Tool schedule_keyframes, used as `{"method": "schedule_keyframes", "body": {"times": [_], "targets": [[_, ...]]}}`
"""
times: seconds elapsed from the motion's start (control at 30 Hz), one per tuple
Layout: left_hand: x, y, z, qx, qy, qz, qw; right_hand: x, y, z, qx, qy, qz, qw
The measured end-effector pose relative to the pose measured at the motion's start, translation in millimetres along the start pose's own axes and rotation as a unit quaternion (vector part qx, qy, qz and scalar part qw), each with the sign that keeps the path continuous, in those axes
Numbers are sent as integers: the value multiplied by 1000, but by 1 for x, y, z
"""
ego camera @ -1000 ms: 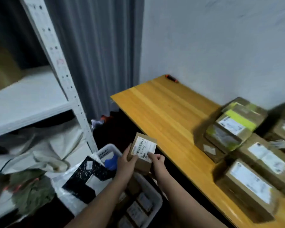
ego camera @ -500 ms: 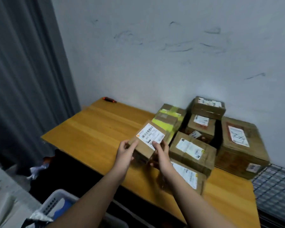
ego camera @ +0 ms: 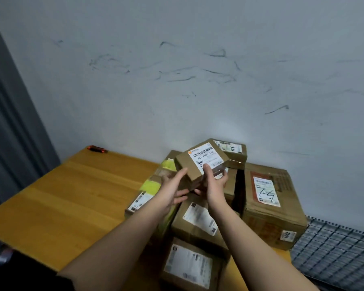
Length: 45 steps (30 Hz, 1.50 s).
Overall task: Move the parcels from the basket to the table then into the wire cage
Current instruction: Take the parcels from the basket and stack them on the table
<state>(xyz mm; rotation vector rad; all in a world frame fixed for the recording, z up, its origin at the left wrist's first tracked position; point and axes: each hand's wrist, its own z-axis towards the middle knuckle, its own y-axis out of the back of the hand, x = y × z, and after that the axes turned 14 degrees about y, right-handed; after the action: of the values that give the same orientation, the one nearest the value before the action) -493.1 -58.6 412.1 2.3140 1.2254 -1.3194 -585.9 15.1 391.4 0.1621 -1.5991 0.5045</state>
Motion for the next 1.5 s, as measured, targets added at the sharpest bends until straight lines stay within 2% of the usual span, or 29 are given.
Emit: {"method": "schedule_keyframes", "body": {"times": [0.13,0.23,0.4,0.67,0.87,0.97,1.07,1.13,1.27,1.33,1.4,1.5], "targets": [[-11,-42,36,6,30,33,999,-1,16,34,-39,-21,-15,999],[-24,-63,69,-13,43,62,997,-1,38,67,-65,-36,-127,989],[-38,-82,118,-35,70,142,987,-15,67,116,-57,-44,-244,967],[-34,-96,160,-47,80,222,971,-37,69,138,-66,-69,-283,954],[-33,-93,160,-19,100,204,974,-34,65,134,-84,-69,-276,955],[-34,-86,153,-26,85,197,976,-24,64,126,-116,-33,-297,947],[-44,-73,139,-57,6,195,979,-6,55,113,-156,92,-310,933],[-56,-60,123,-94,-74,200,973,8,40,103,-141,156,-298,931],[-74,-8,78,-142,-173,179,958,26,-16,66,-46,209,-258,942],[-76,30,54,-188,-200,187,943,27,-50,40,6,229,-252,940],[-70,77,20,-262,-215,237,910,22,-85,4,62,239,-257,934],[-45,150,-33,-355,-184,322,858,1,-133,-57,142,233,-264,925]]}}
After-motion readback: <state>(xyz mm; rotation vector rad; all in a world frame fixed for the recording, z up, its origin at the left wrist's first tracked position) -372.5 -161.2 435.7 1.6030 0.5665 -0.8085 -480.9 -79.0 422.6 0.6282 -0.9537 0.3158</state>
